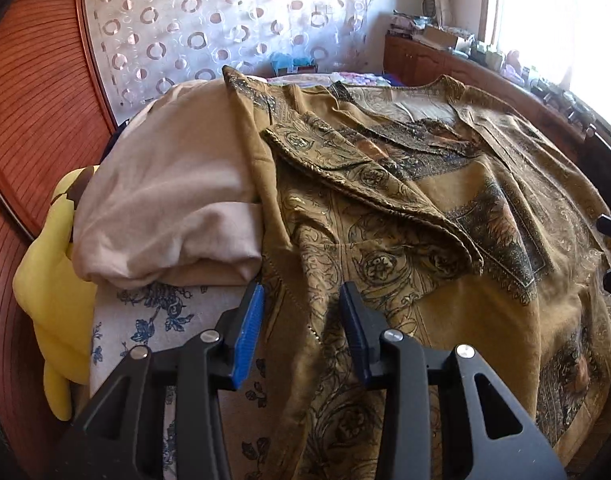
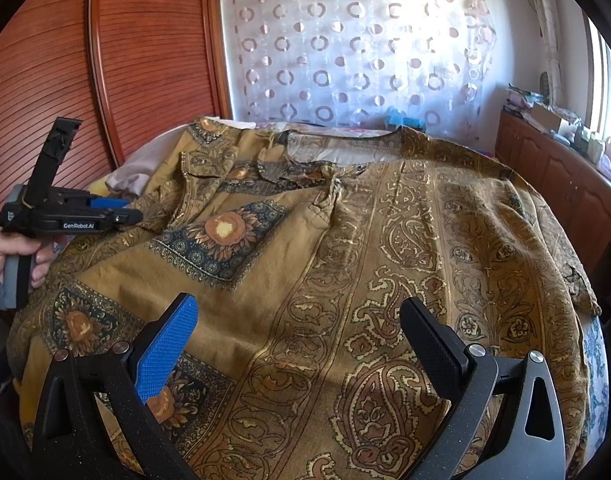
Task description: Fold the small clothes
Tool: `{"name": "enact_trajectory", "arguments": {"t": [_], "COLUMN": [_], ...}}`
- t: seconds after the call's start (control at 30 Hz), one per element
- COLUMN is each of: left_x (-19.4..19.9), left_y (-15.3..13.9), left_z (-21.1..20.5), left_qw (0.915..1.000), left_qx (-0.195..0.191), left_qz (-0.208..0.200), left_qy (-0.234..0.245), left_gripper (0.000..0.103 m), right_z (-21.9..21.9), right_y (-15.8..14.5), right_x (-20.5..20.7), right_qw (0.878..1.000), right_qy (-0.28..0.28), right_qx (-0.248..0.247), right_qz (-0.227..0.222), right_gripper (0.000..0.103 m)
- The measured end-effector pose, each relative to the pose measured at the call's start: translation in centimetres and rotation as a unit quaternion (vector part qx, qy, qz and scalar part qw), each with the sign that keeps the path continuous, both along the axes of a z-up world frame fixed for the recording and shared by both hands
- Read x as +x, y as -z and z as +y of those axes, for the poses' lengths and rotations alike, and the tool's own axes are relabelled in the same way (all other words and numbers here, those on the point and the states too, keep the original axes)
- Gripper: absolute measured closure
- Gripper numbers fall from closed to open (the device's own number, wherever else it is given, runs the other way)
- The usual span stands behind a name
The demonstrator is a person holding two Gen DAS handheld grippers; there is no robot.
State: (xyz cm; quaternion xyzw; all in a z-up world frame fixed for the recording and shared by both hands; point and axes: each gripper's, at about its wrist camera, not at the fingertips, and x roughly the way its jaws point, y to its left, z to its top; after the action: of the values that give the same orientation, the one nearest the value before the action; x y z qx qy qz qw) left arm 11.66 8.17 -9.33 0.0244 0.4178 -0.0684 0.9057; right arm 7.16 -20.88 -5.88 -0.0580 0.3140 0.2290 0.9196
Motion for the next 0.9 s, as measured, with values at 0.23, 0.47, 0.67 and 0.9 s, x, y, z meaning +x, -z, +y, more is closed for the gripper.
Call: {"name": "enact_trajectory", "arguments": {"t": [0.23, 0.47, 0.67, 0.9], "left_x": [0.2, 0.4, 0.4, -2.4], "left_y": [0.0, 0.0, -0.1, -2.9], "left_z": [0.8, 1.1, 1.3, 4.6], "left_qw": [0.9998, 0.9997, 0.9996, 0.9891], "left_qx": [-0.017, -0.018, -0.022, -0.051], "left_qz": [0.002, 0.005, 0.005, -0.078], "left_qy": [-0.005, -0.013, -0.018, -0.113], "left_gripper": [0.060, 0.053, 0.053, 0.053], "right_z": [0.1, 0.7, 2.0, 6.6], "right_y": [0.1, -0.1, -2.5, -4.1], "right_x": [0.0, 0.8, 2.1, 6.2], "right_qw": [1.000, 1.000, 1.000, 0.997], "right_qy": [-0.001, -0.012, -0.025, -0.078], "right_qx": [-0.002, -0.014, -0.017, -0.021], "right_qz": [0.005, 0.021, 0.001, -0.017], "right_gripper": [0.001, 0.001, 0.001, 0.005]}}
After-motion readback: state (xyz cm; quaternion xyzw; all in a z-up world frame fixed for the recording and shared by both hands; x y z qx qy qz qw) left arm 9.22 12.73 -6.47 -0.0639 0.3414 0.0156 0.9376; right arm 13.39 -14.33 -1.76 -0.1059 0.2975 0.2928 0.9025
